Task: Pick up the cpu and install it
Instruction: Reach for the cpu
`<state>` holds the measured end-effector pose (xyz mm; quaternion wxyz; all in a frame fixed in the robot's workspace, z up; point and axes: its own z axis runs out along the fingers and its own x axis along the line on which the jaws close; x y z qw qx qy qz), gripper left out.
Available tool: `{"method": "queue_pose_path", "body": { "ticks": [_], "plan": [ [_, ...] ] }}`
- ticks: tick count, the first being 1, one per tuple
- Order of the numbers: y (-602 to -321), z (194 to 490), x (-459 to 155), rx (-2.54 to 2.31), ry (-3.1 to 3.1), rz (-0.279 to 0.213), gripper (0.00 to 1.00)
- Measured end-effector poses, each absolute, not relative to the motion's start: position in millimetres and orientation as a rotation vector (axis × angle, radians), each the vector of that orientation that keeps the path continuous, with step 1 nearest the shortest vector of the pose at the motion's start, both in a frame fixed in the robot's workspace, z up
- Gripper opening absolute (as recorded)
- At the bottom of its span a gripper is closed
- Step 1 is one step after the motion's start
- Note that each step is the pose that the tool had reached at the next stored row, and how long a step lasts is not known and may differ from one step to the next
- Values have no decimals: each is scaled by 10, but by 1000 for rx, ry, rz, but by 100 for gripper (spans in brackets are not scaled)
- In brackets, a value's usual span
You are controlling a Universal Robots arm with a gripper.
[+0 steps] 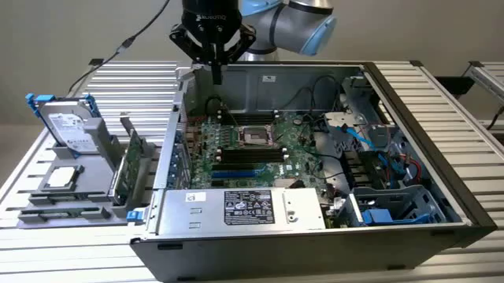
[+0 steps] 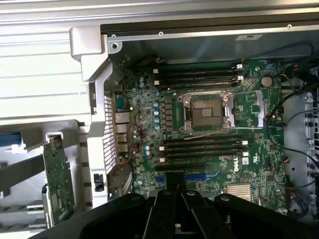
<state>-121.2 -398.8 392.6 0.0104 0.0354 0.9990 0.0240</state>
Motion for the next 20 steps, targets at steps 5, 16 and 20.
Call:
{"method": "queue_pose_path", "body": {
  "ticks": [5, 16, 20],
  "plan": [
    [-3988, 3926, -1212, 110, 3118, 75, 11],
    [-3988, 3927, -1271, 110, 3118, 75, 11],
    [-3988, 3926, -1452, 110, 3118, 75, 11]
  ]
}}
